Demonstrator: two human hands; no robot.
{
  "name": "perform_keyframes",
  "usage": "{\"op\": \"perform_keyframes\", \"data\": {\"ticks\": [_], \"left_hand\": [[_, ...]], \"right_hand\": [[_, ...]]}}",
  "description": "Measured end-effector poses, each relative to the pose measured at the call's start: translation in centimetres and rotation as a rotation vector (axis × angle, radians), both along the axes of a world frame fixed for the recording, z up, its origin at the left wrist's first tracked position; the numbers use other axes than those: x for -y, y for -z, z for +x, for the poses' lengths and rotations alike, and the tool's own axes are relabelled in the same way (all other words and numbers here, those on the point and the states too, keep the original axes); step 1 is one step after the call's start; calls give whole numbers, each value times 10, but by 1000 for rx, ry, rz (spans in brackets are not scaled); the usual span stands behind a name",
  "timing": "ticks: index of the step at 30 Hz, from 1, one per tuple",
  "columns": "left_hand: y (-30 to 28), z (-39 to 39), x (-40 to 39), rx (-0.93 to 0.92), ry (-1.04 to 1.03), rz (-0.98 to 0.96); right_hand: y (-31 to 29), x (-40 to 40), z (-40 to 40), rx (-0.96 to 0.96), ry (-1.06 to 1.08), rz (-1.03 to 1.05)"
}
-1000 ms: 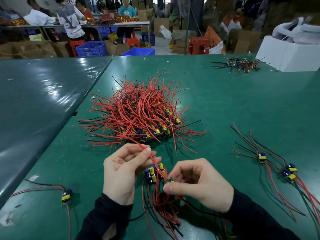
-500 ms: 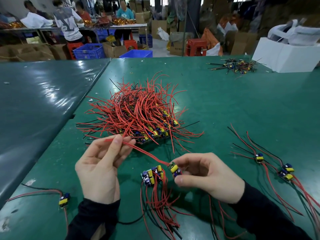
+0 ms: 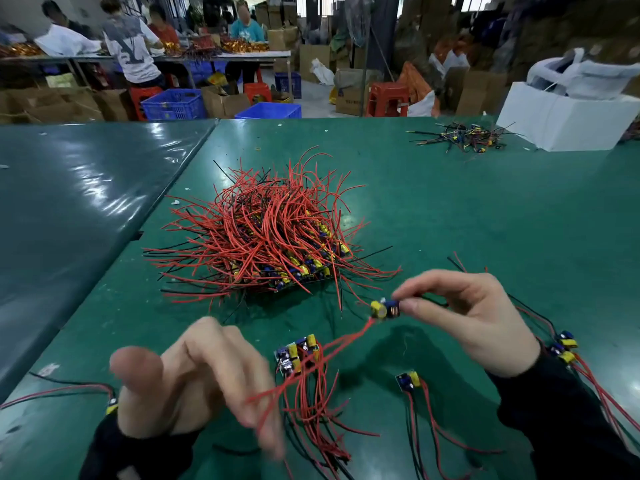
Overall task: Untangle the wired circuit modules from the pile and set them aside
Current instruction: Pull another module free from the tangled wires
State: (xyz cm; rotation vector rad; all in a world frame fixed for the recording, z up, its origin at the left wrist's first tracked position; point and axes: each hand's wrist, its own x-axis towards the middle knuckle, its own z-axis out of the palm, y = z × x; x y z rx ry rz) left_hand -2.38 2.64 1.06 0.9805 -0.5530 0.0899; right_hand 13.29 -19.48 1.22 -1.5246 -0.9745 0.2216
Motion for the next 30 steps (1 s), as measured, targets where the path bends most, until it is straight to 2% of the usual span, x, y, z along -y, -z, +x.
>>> {"op": "perform_keyframes", "data": {"ticks": [2, 4, 5, 8, 11, 13, 15, 19, 23, 27, 30], "left_hand": [[6, 7, 8, -166, -65, 41], [18, 11, 22, -394, -408, 254], [21, 13, 31, -490, -466, 348], [26, 13, 51, -622, -203, 402], [27, 14, 57, -637, -255, 331], [28, 16, 56, -665, -373, 219], [28, 18, 57, -659, -474, 132], [29, 21, 63, -581, -627, 82], [32, 23, 70, -543, -738, 140], [31, 23, 68, -545, -706, 130], [25, 21, 57, -506, -780, 184]], "right_hand": [[-3, 3, -3, 77, -135, -67], [-1, 0, -8, 170, -216, -143], [2, -3, -11, 223, -223, -186], [8, -8, -15, 302, -190, -270], [9, -13, -19, 367, 9, -105], [12, -18, -23, 281, 195, 108], [18, -26, -31, 148, 231, 183], [29, -41, -51, -186, 68, 30], [32, -46, -54, -463, 2, 28], [24, -45, -51, -520, -77, 28], [22, -44, -51, -514, -128, -34]]}}
